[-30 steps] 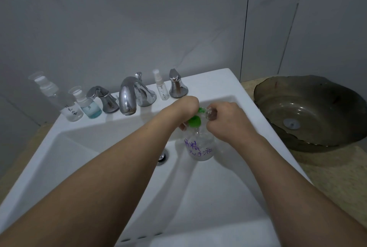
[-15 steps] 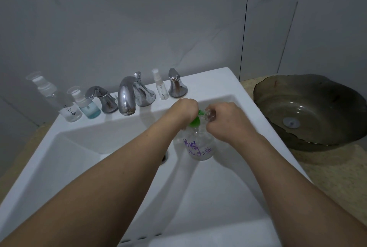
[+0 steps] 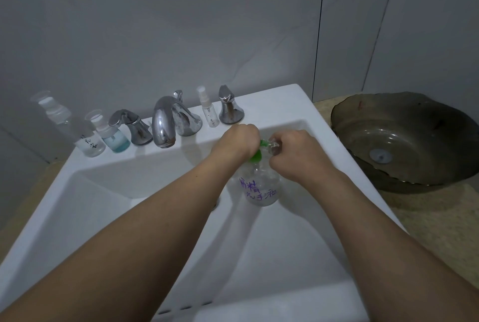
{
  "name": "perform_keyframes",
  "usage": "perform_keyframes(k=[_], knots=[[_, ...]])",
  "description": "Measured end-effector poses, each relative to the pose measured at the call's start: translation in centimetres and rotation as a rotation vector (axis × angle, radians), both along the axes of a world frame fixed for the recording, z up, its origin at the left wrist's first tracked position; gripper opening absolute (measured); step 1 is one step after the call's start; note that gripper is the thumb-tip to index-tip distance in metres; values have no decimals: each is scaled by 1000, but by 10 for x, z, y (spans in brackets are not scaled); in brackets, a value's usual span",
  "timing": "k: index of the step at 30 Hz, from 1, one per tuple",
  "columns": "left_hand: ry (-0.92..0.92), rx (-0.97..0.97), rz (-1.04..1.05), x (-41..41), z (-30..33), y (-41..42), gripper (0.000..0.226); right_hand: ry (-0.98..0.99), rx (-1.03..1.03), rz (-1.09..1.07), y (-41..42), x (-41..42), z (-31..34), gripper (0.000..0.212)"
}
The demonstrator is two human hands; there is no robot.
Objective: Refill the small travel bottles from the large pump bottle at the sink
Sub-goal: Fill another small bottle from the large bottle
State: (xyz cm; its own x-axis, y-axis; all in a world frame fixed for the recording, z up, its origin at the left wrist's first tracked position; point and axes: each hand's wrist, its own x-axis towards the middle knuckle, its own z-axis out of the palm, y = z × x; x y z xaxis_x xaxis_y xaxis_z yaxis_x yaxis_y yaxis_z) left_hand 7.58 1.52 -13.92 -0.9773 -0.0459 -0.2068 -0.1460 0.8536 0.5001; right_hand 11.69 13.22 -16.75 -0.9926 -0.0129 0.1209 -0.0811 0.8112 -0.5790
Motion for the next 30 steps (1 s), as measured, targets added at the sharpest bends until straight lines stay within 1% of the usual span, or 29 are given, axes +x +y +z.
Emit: perform_keyframes(k=[3,6,9,12,14,16,19,21,24,26,28,30], knots=[[64,-139,-83,-1,-4,-2,32,-11,5,-9,0,0,0,24],[54,-120,-62,2,-3,-1,31,-15,-1,-7,0,0,0,24],[15,1,-6,-1,-3,-3,29,-8,3,1,0,-1,1,26],[-89,207,30,-1,1,-5,40,14,7,-5,-1,-1,2,27],[-157,336,108,0,5,-5,38,46,-2,-13,-1,-1,3,24],[-224,378,132,2,10,-6,35,61,-9,-4,-1,-1,5,20],[-234,374,107,1,10,-7,37,62,-10,15,-1,0,6,19],[-206,353,98,0,8,-7,35,58,-10,14,-1,0,5,18],[-105,236,52,-3,3,-5,31,61,-2,0,0,-2,3,25],[-69,164,32,-5,1,-4,30,44,-4,-1,0,-2,2,27],[-46,106,59,-5,-1,-2,29,8,9,4,0,-3,0,26],[4,27,29,0,-2,-2,31,-23,16,5,0,-3,0,22]])
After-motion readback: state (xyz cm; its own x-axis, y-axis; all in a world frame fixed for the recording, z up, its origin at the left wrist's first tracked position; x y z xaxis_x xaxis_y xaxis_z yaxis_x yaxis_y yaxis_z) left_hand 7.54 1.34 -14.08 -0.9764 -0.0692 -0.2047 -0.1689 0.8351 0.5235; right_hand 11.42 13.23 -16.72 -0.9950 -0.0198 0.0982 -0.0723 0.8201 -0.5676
